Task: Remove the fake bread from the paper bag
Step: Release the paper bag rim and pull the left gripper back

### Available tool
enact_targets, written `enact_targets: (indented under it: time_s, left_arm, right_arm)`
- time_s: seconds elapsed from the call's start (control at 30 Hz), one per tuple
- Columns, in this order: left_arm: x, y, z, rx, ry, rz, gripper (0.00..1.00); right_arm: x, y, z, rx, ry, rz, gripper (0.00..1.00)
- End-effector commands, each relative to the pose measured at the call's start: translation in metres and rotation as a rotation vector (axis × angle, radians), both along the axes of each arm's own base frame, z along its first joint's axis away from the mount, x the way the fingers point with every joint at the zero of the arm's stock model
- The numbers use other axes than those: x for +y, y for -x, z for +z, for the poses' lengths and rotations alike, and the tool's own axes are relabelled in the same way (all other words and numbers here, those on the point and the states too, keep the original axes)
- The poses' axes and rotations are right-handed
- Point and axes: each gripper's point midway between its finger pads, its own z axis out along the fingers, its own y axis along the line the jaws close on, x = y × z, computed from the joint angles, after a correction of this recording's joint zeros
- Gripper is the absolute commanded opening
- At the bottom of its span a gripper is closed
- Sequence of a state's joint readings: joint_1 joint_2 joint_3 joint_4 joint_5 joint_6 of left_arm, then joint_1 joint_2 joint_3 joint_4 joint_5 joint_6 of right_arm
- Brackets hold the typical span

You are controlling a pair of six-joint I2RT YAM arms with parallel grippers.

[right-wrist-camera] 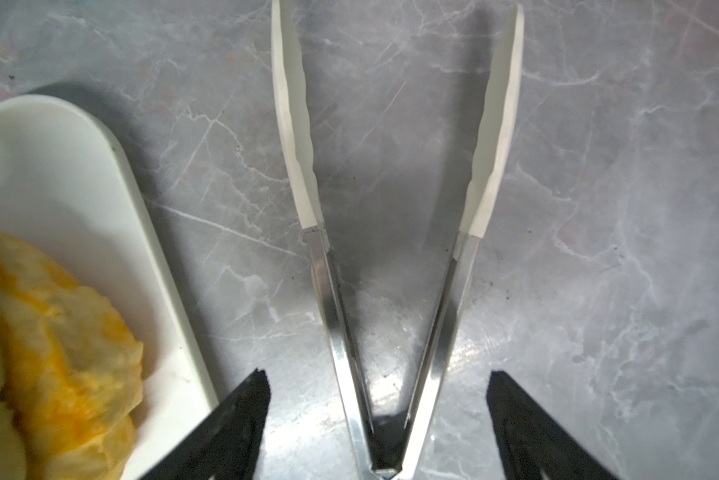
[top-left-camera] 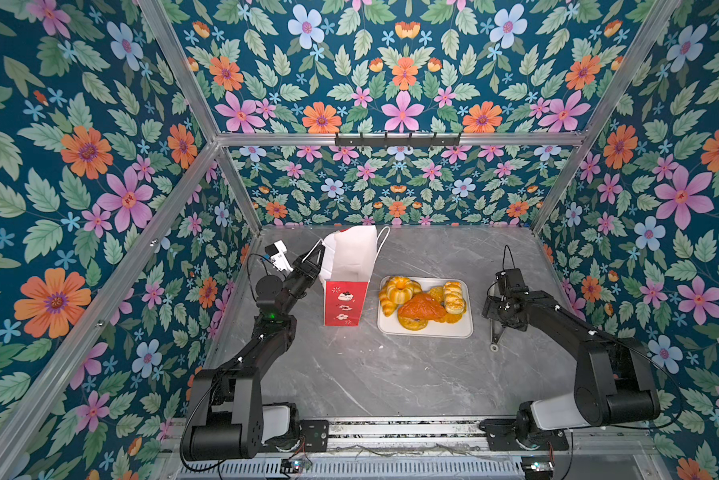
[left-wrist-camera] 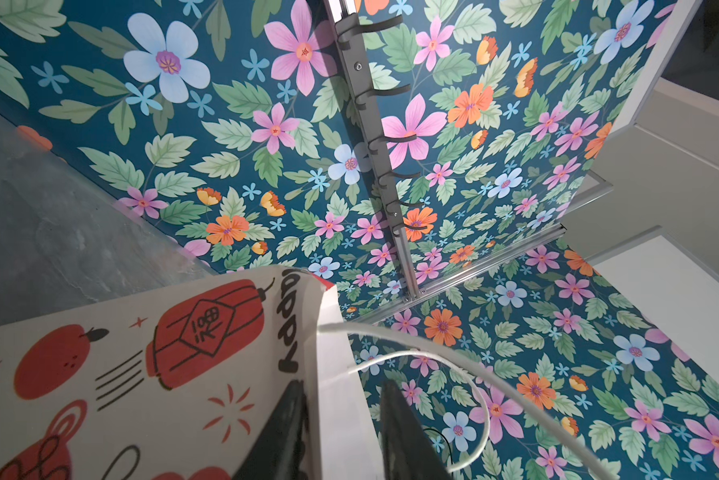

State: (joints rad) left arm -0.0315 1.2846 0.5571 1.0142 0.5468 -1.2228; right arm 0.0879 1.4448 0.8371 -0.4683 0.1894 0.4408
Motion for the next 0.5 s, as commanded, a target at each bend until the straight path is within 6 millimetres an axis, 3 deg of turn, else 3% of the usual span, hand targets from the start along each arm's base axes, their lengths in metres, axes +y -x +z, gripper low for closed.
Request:
enact_targets:
  time_s: [0.0, 0.23, 0.47]
  left_arm:
    - [0.005, 0.002, 0.0, -0.006, -0.012, 0.003, 0.38]
    - [0.016, 0.008, -0.01, 0.024, -0.017, 0.026, 0.53]
    - [0.021, 0.02, -0.014, 0.042, -0.022, 0.04, 0.79]
  right_arm:
    - [0.001, -0.003, 0.002, -0.008, -0.003, 0.004, 0.84]
    - [0.002, -0.003, 0.001, -0.009, -0.008, 0.007, 0.84]
    - [0.003, -0.003, 0.0, -0.007, -0.012, 0.008, 0.84]
